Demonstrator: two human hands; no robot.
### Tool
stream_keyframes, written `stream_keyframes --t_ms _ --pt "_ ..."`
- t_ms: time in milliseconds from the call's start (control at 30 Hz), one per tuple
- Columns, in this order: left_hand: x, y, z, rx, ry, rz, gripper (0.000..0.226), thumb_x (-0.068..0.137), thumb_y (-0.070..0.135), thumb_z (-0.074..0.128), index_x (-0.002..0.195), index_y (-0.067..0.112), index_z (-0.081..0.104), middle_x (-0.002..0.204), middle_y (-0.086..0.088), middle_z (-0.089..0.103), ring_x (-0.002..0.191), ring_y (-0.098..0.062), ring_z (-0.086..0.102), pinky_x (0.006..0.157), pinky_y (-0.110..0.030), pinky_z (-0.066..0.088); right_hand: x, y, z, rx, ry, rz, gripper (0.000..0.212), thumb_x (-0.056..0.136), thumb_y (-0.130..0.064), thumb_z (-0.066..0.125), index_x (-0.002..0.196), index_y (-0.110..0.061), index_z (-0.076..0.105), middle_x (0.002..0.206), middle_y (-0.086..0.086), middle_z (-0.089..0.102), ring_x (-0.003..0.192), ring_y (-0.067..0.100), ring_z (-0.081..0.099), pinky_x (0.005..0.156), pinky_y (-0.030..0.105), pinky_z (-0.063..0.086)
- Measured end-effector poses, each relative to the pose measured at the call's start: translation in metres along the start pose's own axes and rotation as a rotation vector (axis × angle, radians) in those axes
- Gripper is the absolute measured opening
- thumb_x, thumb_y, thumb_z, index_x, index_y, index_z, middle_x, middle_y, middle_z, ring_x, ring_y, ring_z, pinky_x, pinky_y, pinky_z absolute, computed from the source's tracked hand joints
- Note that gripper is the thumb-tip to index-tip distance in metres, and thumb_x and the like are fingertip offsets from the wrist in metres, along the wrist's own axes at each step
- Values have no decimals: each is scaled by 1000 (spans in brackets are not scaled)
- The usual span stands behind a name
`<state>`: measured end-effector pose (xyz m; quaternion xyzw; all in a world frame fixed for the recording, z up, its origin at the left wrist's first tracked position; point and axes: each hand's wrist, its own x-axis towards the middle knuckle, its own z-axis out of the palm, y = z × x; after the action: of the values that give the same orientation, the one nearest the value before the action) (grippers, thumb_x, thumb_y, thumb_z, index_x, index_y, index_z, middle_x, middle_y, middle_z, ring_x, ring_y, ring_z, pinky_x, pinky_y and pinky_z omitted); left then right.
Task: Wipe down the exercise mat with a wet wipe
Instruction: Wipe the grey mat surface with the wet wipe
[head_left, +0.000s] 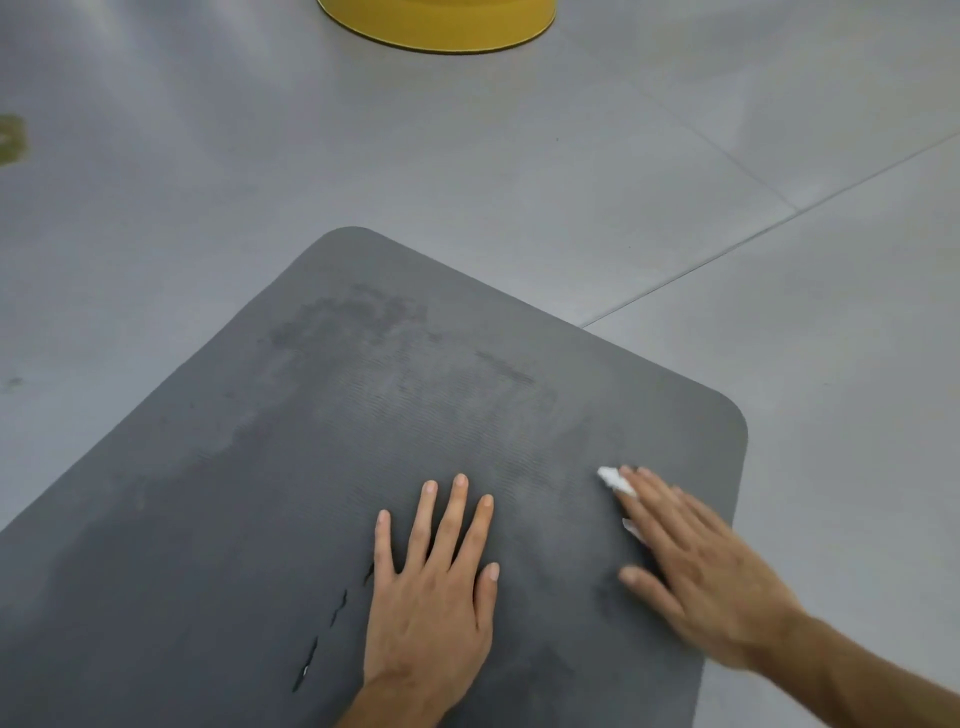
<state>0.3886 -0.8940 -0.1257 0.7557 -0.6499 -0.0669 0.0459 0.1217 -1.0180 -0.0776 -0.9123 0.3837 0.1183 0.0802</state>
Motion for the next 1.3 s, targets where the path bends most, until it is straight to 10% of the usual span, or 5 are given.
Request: stream_keyframes --t_ms 233,567,733,1033,1300 --pt "-6 10 -2 -20 1 64 63 97 46 41 157 29 40 170 3 23 156 -24 21 118 -63 27 8 32 -9 10 -23 221 77 98 -70 -2 160 -26 -17 169 -10 -16 154 3 -19 124 23 -12" --pt "-22 22 3 -45 -1 131 63 95 46 46 155 28 44 169 3 26 154 -23 28 115 -59 30 -66 -46 31 -230 156 -445 45 107 -20 32 139 -9 62 155 8 49 142 27 47 108 35 39" --pt "-21 19 2 -73 -11 135 63 96 47 46 156 28 43 169 3 25 155 -22 27 117 -56 27 -49 -31 15 -63 107 -267 70 99 -52 48 154 -9 44 165 4 34 150 20 36 113 35 34" --pt "-15 2 3 -75 -30 123 63 100 48 41 160 28 35 171 4 18 157 -19 18 120 -52 23 40 -23 3 154 33 244 89 93 -73 -6 163 -18 -9 170 -7 -18 153 3 -23 127 28 -6" --pt "-3 -36 -2 -35 -29 18 62 103 49 34 161 29 30 172 4 15 158 -20 13 122 -53 24 41 -65 10 120 46 -89 78 106 -65 21 164 -18 -1 173 -4 -3 158 12 -5 127 33 4"
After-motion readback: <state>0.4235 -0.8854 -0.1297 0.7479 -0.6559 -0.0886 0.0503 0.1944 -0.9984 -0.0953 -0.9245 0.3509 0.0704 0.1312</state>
